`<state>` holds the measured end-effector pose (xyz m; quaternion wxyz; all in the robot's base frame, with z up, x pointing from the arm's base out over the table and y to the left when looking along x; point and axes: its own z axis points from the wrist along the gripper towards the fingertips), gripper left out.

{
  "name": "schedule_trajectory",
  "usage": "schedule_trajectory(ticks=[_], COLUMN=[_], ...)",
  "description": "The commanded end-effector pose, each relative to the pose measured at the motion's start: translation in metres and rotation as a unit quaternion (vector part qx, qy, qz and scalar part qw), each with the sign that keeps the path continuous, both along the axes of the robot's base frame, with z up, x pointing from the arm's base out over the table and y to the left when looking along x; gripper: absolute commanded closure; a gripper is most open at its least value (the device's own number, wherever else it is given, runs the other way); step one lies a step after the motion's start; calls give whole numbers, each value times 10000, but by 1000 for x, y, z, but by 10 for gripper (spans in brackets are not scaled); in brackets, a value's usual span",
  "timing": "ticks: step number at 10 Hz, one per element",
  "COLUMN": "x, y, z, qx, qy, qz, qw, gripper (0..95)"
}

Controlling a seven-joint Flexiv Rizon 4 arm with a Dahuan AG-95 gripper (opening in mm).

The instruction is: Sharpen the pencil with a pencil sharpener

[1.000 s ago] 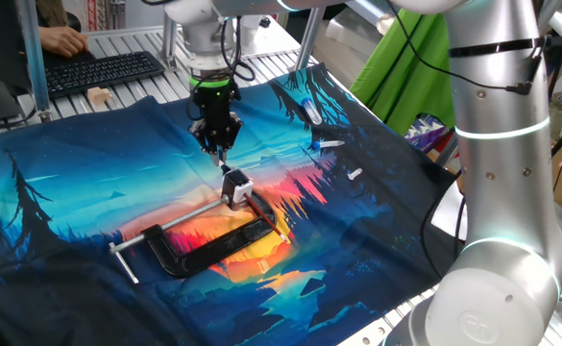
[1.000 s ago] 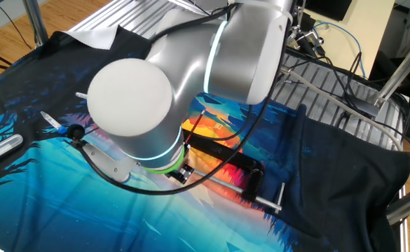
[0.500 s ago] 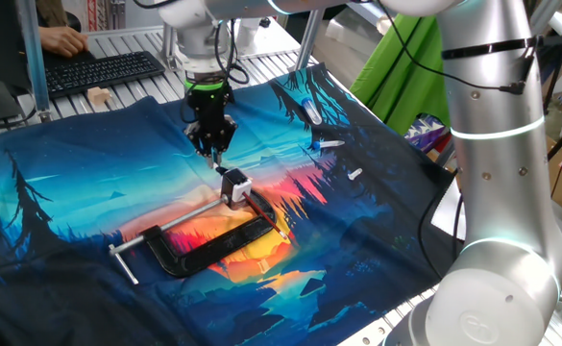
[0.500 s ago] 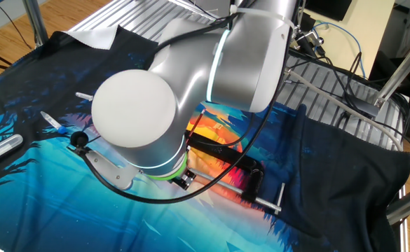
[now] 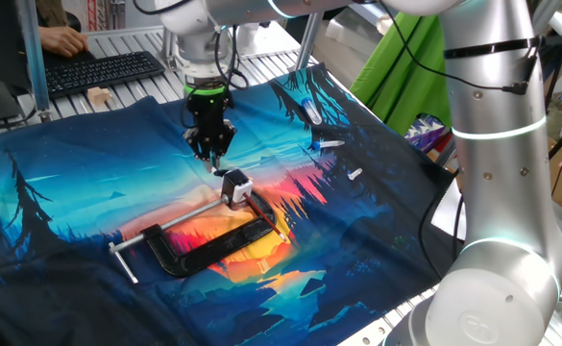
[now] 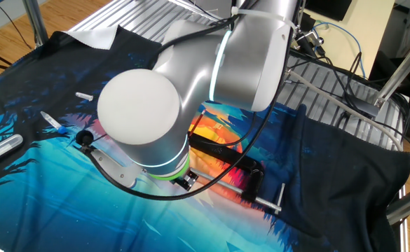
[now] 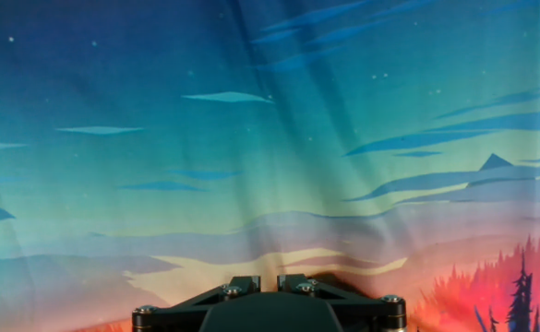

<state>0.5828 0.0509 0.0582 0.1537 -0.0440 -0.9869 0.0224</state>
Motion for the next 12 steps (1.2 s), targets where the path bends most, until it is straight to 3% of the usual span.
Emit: schedule_trajectory(ticks=[1,6,12], x=[1,2,2], y=[1,6,0], z=[-2,-14,-26], qx=[0,-11,9], qy=[-3,-17,-80], qz=[37,120,229], qw=[10000,9999,9997], gripper=[950,950,950])
